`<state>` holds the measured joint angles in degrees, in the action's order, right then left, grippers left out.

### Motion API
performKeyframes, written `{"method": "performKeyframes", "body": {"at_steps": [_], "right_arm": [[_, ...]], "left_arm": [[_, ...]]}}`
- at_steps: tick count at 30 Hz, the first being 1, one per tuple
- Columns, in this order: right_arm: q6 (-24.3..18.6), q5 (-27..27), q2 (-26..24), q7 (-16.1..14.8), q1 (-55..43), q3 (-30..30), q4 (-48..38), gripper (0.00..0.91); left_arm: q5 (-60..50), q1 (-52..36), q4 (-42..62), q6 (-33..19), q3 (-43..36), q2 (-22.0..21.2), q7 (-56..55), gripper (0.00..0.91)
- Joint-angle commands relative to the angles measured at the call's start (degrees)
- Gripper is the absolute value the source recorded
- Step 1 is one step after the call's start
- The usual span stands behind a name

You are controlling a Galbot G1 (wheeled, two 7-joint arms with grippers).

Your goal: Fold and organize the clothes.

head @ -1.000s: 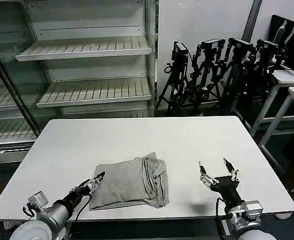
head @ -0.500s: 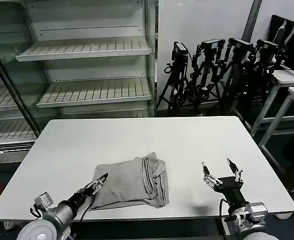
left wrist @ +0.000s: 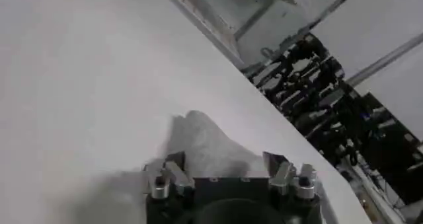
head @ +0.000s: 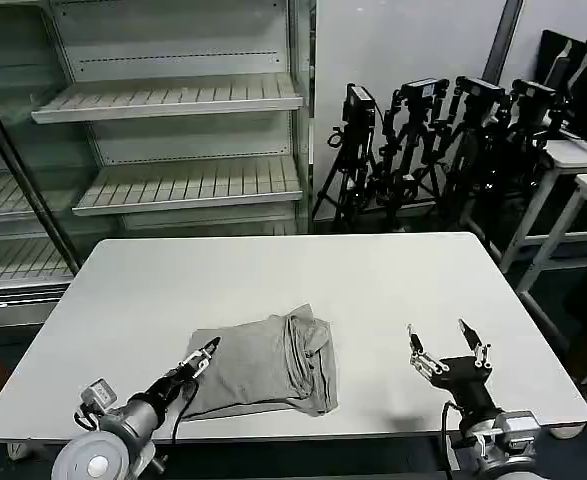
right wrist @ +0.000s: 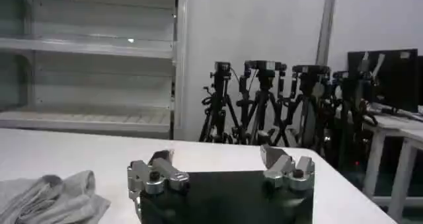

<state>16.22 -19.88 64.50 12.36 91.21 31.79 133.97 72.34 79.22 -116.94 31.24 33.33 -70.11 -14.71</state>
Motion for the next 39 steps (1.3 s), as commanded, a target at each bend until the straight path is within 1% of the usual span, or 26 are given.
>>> {"method": "performKeyframes", "body": {"at_steps": [1,14,21,26,28,31,33,34,35,36,39], "right_arm": [[0.1,0.2,0.4,0.1,0.7,0.2,1.0,0.907],[0.0,0.6,1.2,0.1,2.7,1.3,2.8,0.907],[0.0,0.6,1.7,0.2,3.1,1.6,3.4,0.907],[0.0,0.6,2.1,0.2,3.2,1.6,3.5,0.907],[-0.1,0.6,2.2,0.2,3.2,1.5,3.4,0.907],[-0.1,0.5,2.2,0.2,2.9,1.4,3.3,0.907],[-0.1,0.3,2.1,0.2,2.5,1.3,3.1,0.907],[-0.1,0.3,2.1,0.2,2.2,1.1,2.9,0.907],[-0.1,0.2,2.0,0.2,1.9,0.9,2.7,0.907],[-0.1,0.1,1.9,0.2,1.6,0.8,2.5,0.907],[0.1,-0.2,1.9,0.3,0.0,-0.1,1.9,0.907]], "left_arm": [[0.1,-0.7,0.4,-1.9,-0.5,-3.7,-0.9,0.040],[0.3,-0.5,-0.7,-4.0,0.3,-6.2,-1.3,0.040],[2.3,0.4,-2.0,-4.3,2.4,-7.2,-1.2,0.040],[3.8,0.9,-1.8,-4.2,4.6,-6.4,-1.1,0.040],[5.2,1.1,-1.8,-4.0,6.8,-5.2,-1.1,0.040],[8.1,1.2,-1.4,-2.9,12.5,-2.6,-1.1,0.040],[10.5,1.7,-0.6,-1.7,17.0,0.1,-0.8,0.040],[11.0,2.1,-0.1,-1.0,18.7,2.8,-0.3,0.040],[12.0,2.4,1.3,-0.3,22.4,5.5,0.4,0.040],[12.4,2.6,2.2,0.0,23.6,6.7,0.8,0.040],[14.7,3.1,6.2,1.5,30.2,13.1,2.5,0.040]]}}
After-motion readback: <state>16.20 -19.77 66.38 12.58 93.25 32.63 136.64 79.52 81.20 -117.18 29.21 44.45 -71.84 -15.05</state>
